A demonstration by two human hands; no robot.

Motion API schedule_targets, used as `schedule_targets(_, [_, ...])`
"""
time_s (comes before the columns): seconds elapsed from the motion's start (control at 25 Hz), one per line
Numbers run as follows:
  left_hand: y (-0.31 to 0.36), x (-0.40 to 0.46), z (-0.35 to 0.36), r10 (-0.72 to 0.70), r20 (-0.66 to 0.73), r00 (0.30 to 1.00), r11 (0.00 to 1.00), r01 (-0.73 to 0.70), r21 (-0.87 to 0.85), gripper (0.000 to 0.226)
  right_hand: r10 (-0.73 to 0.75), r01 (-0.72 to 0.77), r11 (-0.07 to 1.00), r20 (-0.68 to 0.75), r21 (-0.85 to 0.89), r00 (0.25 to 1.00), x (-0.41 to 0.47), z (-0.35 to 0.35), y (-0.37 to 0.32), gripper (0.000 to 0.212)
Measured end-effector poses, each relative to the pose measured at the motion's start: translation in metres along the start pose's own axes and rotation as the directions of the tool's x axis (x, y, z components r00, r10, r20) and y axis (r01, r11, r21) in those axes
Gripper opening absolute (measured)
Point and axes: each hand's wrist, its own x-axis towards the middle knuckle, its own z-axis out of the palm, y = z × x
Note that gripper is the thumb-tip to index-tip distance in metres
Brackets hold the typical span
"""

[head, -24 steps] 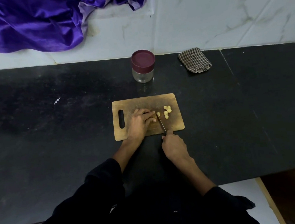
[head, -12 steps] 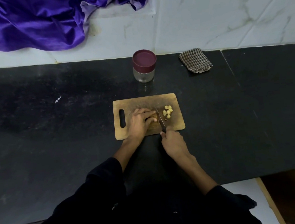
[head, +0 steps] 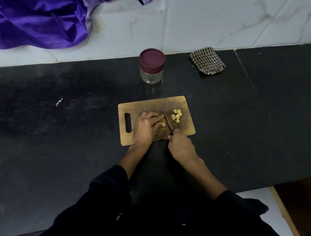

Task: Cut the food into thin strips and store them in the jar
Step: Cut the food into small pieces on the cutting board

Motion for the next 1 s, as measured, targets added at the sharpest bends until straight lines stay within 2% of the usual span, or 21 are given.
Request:
schedule_targets(0.4, [0.002,0.000,-0.002,0.036,0.015,0.999,0.999,-0.036,-0.006,0.030,0.004,-0.005,0.999,-0.017,-0.040,1.000,0.020,-0.002,-0.019,0.022])
schedule_targets(0.72, [0.004,0.002,-0.005,-0.001,0.014,1.000,1.000,0.001,-0.015,0.030,-0.016,0.017,0.999,0.011,-0.050,1.000,0.008,0.001,0.005,0.021])
schedule_targets(1.0, [0.004,0.002,-0.006,-0.026,0.037,0.999,1.000,0.026,-0.017,0.033,0.020,-0.017,0.999,-0.065,0.041,0.998,0.007,-0.016,0.021,0.025])
